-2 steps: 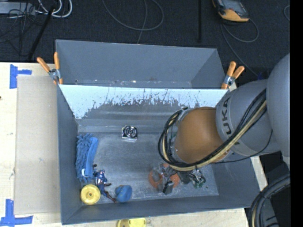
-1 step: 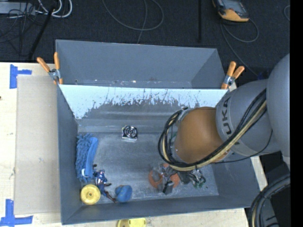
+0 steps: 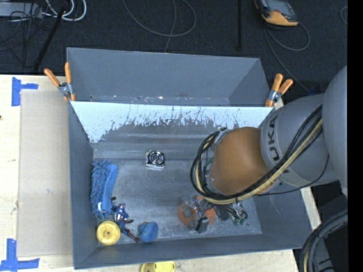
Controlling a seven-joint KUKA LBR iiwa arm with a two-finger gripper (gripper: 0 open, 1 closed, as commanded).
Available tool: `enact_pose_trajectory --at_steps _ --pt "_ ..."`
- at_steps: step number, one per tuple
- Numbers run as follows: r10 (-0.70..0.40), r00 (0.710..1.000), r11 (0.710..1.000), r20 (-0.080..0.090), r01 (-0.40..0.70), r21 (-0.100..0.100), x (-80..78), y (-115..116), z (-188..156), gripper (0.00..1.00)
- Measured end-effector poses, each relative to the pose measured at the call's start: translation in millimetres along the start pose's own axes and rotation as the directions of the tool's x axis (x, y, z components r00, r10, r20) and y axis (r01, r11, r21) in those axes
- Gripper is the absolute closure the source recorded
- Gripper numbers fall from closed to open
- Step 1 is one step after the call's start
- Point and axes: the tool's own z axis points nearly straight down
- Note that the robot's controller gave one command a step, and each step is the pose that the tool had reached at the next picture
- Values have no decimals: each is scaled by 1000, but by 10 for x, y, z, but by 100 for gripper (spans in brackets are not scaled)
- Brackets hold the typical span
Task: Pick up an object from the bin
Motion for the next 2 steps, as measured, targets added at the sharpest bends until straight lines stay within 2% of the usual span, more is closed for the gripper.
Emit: enact_pose_trajectory --at_steps 1,2 --pt "-1 1000 1000 -7 1 -2 19 12 -189 100" --pt "-2 1000 1000 -5 2 -2 7 14 -347 100"
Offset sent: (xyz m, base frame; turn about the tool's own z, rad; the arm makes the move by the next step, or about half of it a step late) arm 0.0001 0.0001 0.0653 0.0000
